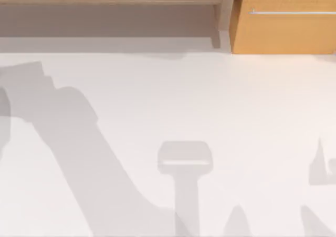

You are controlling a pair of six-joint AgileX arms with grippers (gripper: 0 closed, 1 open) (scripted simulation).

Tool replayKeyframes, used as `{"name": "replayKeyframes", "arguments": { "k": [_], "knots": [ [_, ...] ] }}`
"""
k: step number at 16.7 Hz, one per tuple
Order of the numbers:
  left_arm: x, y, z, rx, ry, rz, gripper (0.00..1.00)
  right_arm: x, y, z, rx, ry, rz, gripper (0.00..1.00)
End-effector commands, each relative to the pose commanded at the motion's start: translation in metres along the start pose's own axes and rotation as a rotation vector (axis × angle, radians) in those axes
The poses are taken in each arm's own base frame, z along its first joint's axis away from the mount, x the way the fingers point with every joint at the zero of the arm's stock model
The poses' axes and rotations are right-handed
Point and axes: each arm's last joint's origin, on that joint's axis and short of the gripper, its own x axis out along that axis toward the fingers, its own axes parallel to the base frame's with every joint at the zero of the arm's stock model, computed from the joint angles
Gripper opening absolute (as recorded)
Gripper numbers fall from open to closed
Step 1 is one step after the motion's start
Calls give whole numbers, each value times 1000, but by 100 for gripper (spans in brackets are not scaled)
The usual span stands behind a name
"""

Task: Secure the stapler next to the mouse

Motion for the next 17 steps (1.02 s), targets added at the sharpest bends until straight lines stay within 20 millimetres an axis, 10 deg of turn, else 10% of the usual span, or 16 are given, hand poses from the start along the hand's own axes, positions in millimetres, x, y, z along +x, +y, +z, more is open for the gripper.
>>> {"name": "replayKeyframes", "arguments": {
  "k": [11,17],
  "knots": [
    [31,2,-1,-5,37,-36,0,0,0,0,0,0,0,100],
    [31,2,-1,-5,37,-36,45,0,0,0,0,0,0,100]
  ]
}}
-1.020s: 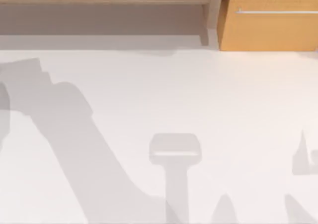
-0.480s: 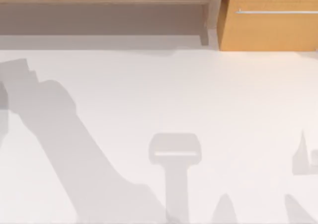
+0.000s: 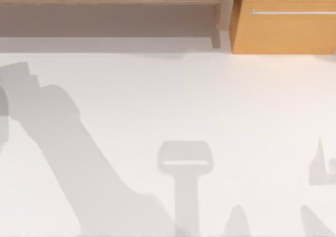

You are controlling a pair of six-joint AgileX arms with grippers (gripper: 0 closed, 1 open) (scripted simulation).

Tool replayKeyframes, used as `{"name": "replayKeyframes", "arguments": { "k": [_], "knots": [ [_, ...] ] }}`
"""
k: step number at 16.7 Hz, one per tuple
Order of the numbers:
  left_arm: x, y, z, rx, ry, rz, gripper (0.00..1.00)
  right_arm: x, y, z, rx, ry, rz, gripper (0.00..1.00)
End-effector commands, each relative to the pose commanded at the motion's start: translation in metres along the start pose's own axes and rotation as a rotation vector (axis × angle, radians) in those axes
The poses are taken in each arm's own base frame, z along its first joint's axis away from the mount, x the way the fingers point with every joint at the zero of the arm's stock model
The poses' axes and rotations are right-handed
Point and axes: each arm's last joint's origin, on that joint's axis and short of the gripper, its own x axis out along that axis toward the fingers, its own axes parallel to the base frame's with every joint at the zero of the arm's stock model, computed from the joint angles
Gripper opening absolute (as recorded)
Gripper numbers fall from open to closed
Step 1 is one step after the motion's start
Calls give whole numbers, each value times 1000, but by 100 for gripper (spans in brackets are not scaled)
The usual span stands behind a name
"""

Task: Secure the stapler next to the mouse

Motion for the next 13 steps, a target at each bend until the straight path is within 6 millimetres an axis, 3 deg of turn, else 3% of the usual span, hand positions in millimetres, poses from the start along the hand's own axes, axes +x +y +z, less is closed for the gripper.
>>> {"name": "replayKeyframes", "arguments": {
  "k": [7,13],
  "knots": [
    [0,0,0,0,0,0,98,0,0,0,0,0,0,100],
    [0,0,0,0,0,0,100,0,0,0,0,0,0,100]
  ]
}}
